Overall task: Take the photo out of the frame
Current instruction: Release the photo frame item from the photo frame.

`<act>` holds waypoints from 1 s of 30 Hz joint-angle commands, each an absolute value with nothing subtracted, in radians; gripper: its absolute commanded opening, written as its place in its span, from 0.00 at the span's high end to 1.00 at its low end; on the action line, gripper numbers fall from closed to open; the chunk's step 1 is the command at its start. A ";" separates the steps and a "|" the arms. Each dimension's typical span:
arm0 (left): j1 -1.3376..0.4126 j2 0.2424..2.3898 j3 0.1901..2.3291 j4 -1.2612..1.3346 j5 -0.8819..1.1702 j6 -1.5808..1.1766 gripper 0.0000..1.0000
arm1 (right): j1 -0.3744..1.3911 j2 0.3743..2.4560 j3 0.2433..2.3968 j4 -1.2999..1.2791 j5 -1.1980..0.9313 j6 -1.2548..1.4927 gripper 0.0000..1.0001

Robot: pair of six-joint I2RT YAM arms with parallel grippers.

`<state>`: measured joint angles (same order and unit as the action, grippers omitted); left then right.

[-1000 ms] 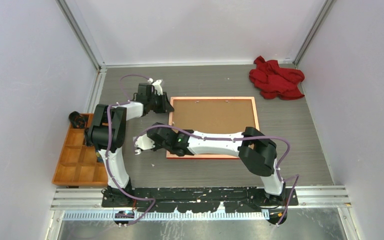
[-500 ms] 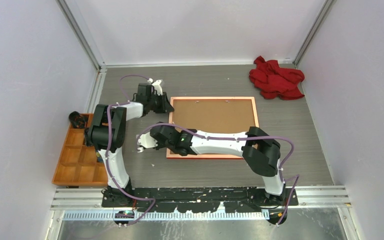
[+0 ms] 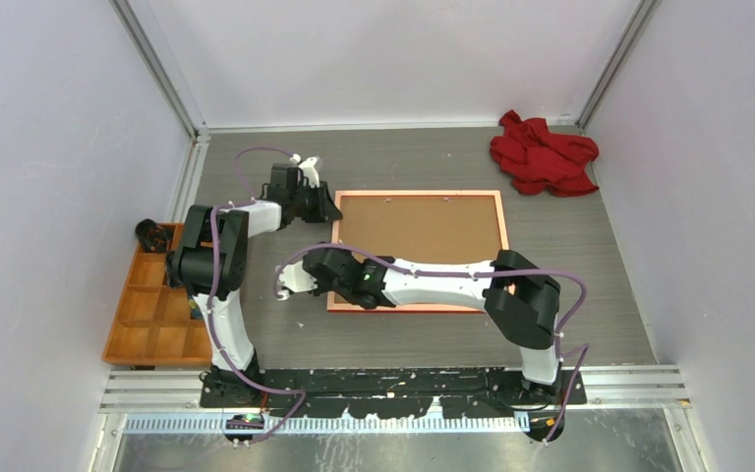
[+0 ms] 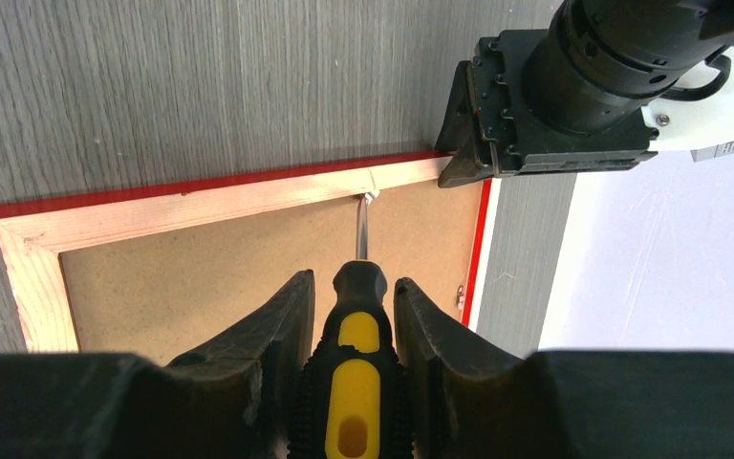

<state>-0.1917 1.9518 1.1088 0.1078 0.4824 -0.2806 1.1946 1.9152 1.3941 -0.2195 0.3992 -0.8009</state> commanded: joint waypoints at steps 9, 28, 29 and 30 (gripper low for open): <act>-0.197 1.944 1.083 0.072 0.524 -0.244 0.77 | 1.181 1.878 1.353 -0.246 0.400 -0.750 0.99; -0.195 1.944 1.084 0.074 0.525 -0.244 0.77 | 1.180 1.854 1.299 -0.229 0.390 -0.738 0.99; -0.196 1.944 1.084 0.074 0.526 -0.243 0.77 | 1.180 1.855 1.301 -0.229 0.390 -0.737 0.99; -0.195 1.944 1.084 0.074 0.527 -0.244 0.77 | 1.180 1.855 1.303 -0.232 0.394 -0.736 0.99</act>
